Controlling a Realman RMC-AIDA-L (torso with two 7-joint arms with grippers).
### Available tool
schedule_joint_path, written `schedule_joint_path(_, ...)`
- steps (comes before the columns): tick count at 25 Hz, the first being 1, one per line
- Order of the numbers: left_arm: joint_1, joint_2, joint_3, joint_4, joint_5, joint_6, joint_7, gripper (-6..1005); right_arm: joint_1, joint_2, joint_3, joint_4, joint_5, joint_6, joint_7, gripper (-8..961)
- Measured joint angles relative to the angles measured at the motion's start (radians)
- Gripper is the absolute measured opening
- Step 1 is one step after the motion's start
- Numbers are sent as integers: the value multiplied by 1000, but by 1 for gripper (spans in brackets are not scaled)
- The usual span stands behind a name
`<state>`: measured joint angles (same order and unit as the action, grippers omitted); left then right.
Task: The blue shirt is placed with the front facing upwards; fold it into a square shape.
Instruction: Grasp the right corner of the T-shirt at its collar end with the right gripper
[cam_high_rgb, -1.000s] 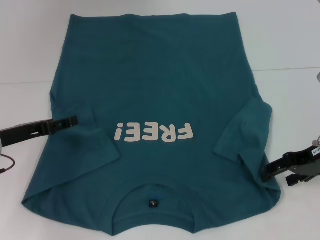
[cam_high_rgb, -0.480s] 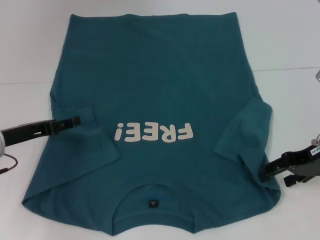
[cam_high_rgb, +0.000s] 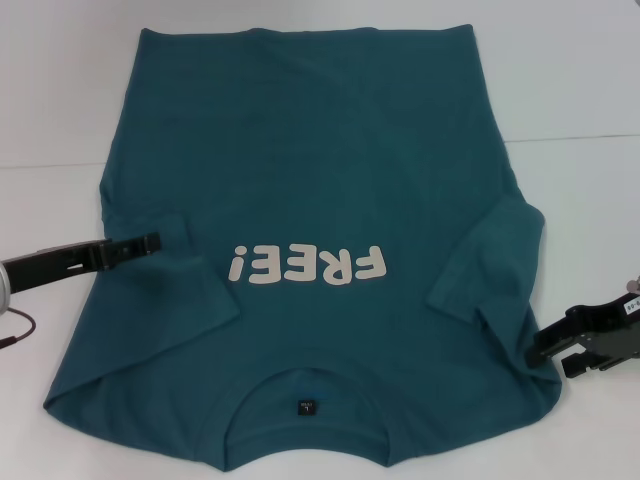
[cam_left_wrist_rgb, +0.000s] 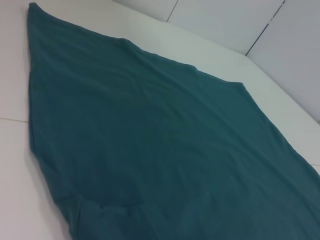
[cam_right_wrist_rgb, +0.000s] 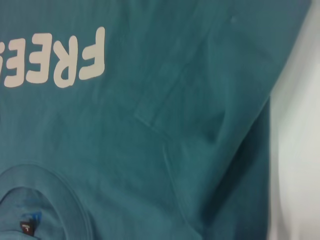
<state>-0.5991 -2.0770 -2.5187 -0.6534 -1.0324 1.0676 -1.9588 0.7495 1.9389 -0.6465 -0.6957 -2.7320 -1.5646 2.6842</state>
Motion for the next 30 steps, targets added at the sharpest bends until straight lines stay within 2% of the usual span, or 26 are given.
schedule_joint_path(1,0,0,0,0,0,0,0,874,0,0,1,4,0,1,0,649)
schedule_joint_path(15,4,0,0,0,0,0,0,874,-17,0,6,36,0,20,5,637)
schedule_joint_path(25,4,0,0,0,0,0,0,875,-28,0,60,36,0,40,5,628)
schedule_joint_path(30,4,0,0,0,0,0,0,875,-28,1,76,37,3,42,5,545)
